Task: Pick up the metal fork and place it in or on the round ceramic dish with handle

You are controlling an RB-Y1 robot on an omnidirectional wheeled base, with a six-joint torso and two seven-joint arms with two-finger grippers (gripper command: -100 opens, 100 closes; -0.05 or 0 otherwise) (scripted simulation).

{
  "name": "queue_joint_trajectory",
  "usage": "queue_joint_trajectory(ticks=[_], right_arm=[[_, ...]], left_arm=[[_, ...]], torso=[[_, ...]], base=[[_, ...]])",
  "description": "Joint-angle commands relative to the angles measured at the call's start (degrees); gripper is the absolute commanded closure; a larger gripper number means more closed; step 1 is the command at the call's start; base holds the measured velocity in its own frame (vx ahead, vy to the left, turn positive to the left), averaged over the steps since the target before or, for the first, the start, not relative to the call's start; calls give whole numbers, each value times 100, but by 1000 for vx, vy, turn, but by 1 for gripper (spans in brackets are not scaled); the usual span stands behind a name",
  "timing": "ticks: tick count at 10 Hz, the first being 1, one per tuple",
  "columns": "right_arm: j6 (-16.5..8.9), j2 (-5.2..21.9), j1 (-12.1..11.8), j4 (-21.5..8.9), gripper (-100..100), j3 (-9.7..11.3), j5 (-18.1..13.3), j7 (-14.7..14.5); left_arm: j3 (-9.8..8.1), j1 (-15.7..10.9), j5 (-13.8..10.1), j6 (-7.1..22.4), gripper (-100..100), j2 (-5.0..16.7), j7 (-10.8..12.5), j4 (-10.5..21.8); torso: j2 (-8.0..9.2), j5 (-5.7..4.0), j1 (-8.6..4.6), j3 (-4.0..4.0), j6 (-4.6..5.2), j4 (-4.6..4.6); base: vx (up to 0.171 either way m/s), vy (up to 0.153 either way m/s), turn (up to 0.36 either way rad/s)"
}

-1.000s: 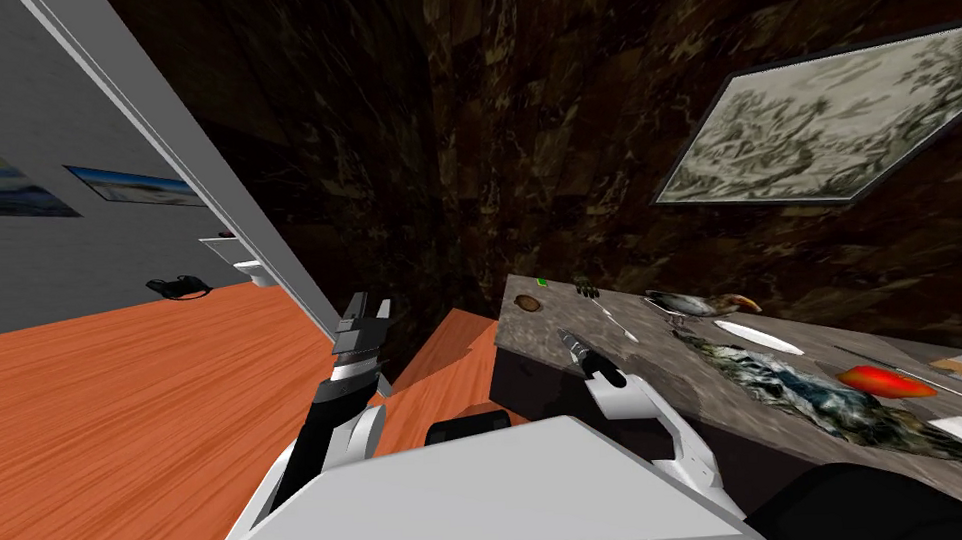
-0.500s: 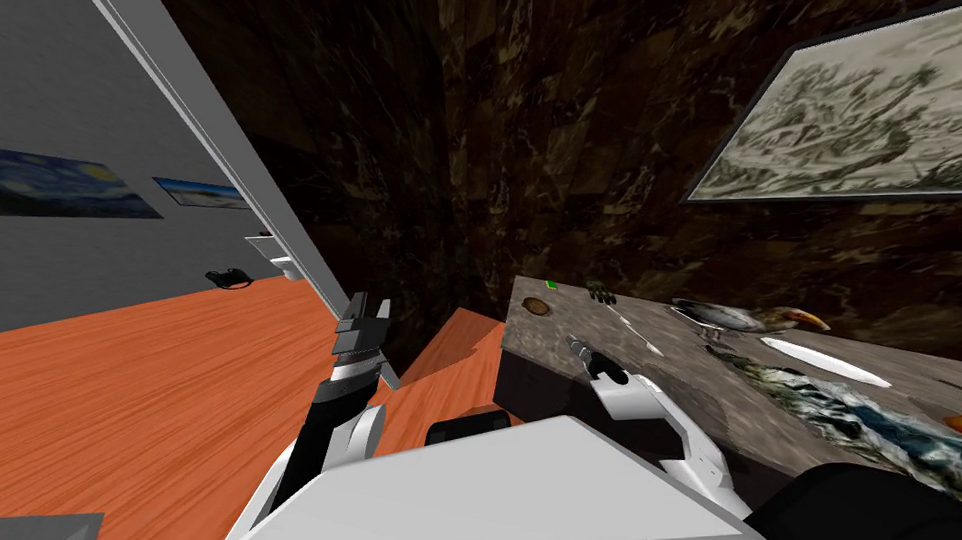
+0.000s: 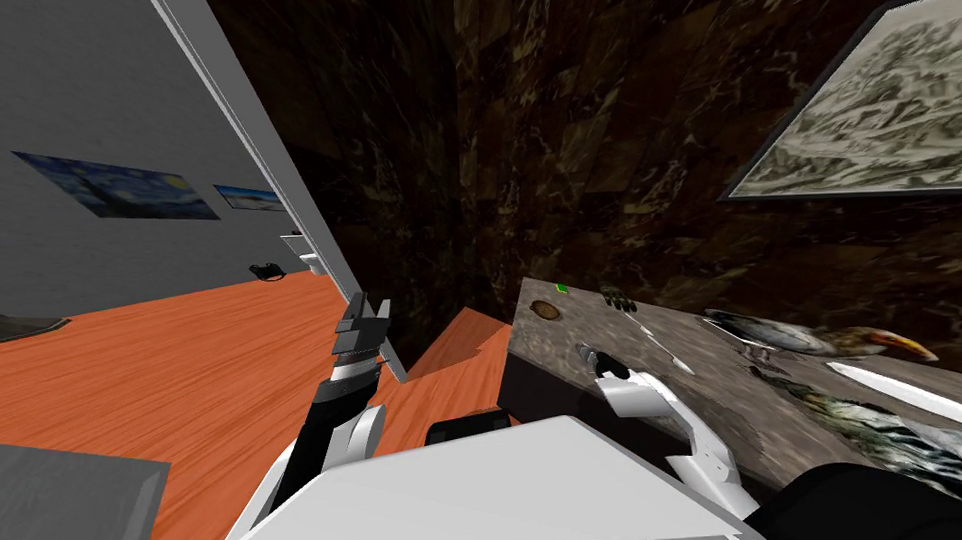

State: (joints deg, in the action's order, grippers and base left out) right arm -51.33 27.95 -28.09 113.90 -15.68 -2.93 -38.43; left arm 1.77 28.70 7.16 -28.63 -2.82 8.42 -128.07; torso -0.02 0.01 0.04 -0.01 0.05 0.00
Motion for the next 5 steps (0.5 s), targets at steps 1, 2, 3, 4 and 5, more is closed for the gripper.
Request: queue_joint_trajectory(ticks=[1,2,3,4,5], right_arm=[[-286,113,-7,-95,-100,-70,18,-118],[-359,113,-7,-95,-100,-70,18,-118],[-547,181,-8,-145,-100,-109,28,-184],[-562,181,-8,-145,-100,-109,28,-184],[-743,242,-10,-187,-100,-143,37,-243]], left_arm=[[0,0,0,0,0,0,0,0],[0,0,0,0,0,0,0,0],[-1,1,0,0,0,0,0,0],[0,0,0,0,0,0,0,0],[-1,1,0,0,0,0,0,0]], torso=[[0,0,0,0,0,0],[-1,0,0,0,2,0],[1,0,-1,0,4,0],[1,0,1,1,2,0],[2,0,0,1,4,0]], base=[[15,9,203],[11,4,53],[10,9,110],[9,4,65],[10,6,122]])
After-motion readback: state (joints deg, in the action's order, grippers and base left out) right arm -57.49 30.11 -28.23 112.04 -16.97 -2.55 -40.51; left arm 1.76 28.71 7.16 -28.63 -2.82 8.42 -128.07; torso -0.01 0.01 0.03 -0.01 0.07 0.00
